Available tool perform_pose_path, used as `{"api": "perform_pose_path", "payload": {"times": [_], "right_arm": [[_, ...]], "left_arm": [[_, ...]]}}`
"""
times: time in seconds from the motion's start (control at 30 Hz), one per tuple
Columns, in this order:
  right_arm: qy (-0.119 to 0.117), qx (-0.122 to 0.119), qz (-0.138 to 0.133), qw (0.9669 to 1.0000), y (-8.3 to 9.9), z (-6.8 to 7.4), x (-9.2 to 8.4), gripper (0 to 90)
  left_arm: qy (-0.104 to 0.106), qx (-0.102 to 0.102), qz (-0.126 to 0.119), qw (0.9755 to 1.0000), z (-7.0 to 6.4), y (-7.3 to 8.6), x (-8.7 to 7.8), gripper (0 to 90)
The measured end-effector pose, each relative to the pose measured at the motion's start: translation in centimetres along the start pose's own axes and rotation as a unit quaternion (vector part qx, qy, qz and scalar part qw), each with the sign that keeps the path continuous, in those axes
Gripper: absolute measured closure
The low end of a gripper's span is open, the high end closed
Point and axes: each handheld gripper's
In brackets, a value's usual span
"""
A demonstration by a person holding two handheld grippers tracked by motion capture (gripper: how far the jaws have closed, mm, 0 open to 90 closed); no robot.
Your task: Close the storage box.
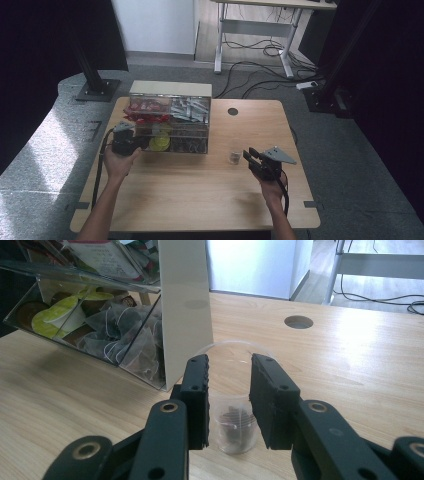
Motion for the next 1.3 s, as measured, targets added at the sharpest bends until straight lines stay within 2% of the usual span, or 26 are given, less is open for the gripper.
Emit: {"api": "perform_pose_path", "payload": {"times": [0.3,0.73,0.97,1.3], "right_arm": [[0.001,-0.002,0.001,1.0,0.4,0.0,-0.4,67.7],[0.003,-0.002,0.01,0.9999,1.1,-0.1,-0.6,67.8],[0.003,0.0,0.016,0.9999,1.5,-0.2,-0.7,67.8],[0.004,-0.004,0.014,0.9999,1.6,0.0,-0.8,67.8]], "left_arm": [[0.007,-0.014,0.007,0.9999,0.3,1.3,0.1,90.0],[0.008,-0.014,0.019,0.9997,0.3,2.6,0.1,90.0],[0.011,-0.023,0.025,0.9994,0.5,3.3,0.4,90.0],[0.016,-0.027,0.03,0.9991,0.7,4.1,0.4,90.0]]}}
Point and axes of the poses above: each handheld gripper's, and its own axes: x roughly forward along the jaws, y roughly out of its underside, z roughly to its left, and after that the axes turned 2 degrees about y, right-handed
